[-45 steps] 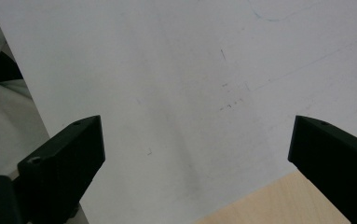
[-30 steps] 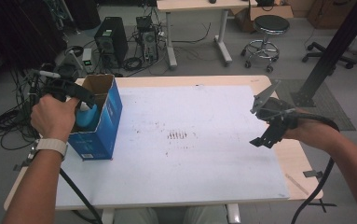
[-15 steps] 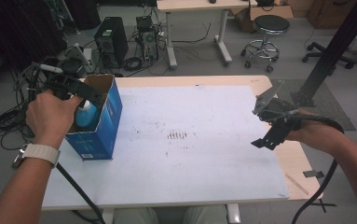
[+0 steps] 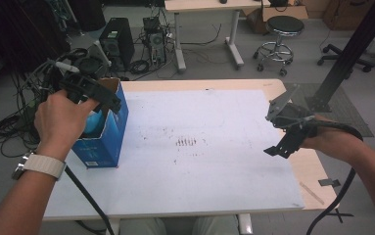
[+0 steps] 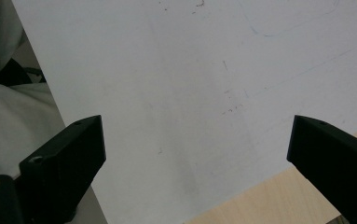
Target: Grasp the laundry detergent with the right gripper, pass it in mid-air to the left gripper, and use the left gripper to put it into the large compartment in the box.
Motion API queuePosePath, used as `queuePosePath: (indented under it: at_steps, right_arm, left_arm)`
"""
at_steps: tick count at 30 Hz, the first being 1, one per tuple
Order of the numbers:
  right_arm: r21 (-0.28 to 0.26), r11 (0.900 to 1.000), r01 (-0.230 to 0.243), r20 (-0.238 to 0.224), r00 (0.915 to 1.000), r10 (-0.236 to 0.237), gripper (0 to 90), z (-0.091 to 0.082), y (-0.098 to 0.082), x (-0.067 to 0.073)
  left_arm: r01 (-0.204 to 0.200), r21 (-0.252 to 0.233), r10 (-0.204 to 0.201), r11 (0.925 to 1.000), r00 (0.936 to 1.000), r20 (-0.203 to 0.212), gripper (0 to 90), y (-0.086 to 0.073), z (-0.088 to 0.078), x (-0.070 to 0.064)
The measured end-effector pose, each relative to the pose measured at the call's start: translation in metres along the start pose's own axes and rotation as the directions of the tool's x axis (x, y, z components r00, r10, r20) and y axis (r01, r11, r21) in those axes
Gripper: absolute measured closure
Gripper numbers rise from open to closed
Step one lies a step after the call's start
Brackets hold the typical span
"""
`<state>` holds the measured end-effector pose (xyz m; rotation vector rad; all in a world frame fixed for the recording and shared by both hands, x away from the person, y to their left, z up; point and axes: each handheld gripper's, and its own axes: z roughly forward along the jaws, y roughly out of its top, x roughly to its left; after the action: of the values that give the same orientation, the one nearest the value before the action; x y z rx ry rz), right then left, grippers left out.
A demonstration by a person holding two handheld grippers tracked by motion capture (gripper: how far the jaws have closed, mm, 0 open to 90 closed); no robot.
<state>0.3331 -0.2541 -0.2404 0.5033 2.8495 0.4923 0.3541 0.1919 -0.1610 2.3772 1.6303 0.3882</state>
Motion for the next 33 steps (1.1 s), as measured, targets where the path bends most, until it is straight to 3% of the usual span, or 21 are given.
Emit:
queuePosePath:
  at_steps: [7,16,28,33]
  right_arm:
    - [0.003,1.0,0.0,-0.004,1.0,0.0,4.2,0.0,0.002,0.001]
    - [0.01,1.0,-0.006,-0.012,0.9999,0.006,4.1,0.002,0.005,-0.001]
    - [0.016,1.0,-0.006,-0.019,0.9998,0.006,4.0,0.004,0.009,-0.003]
    - [0.02,1.0,-0.004,-0.019,0.9998,0.005,4.0,0.004,0.01,-0.005]
  left_arm:
    - [-0.062,0.009,0.062,0.998,0.9977,0.029,8.1,0.006,0.002,-0.02]
    - [-0.147,0.007,0.147,0.9891,0.9868,0.069,7.8,0.017,0.008,-0.041]
    - [-0.257,-0.001,0.255,0.9665,0.9606,0.111,7.6,0.04,0.02,-0.063]
    - [-0.284,0.005,0.281,0.9589,0.9501,0.137,7.5,0.05,0.026,-0.071]
